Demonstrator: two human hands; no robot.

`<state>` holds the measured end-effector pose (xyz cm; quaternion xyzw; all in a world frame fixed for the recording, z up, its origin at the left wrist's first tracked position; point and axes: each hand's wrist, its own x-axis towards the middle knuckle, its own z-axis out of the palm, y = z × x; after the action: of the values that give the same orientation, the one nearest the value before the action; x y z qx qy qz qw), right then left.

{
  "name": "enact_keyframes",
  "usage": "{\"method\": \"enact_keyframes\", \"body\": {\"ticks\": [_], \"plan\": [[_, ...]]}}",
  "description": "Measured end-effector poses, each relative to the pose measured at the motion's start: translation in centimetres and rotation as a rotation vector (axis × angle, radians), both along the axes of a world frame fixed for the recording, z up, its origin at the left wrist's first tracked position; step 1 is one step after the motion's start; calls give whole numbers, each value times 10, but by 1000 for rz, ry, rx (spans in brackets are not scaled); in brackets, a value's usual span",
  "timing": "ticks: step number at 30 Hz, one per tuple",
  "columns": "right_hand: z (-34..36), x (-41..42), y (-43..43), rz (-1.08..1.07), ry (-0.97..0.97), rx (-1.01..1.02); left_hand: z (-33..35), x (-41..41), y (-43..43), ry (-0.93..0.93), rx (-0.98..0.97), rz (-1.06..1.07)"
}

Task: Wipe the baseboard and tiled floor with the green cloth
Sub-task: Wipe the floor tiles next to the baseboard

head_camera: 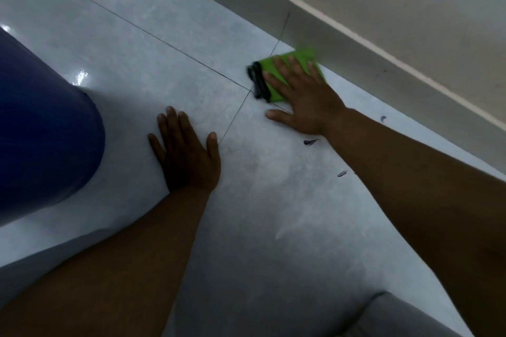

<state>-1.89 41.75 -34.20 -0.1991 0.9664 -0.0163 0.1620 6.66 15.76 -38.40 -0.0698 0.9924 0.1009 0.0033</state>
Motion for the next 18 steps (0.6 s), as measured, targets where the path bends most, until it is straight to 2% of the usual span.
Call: {"method": "enact_keyframes", "body": {"ticks": [4, 8, 10, 14, 18], "plan": [[6, 70, 68, -240, -23, 81, 1, 0, 0, -5, 10, 3], [9, 84, 66, -492, -42, 173, -1, -1, 2, -17, 17, 1], [7, 62, 48, -484, -30, 131, -2, 2, 7, -7, 11, -23], [-3, 13, -9, -324, 4, 35, -2, 10, 13, 5, -40, -148], [-7, 8, -47, -385, -27, -33, -1, 9, 14, 19, -44, -130]]}}
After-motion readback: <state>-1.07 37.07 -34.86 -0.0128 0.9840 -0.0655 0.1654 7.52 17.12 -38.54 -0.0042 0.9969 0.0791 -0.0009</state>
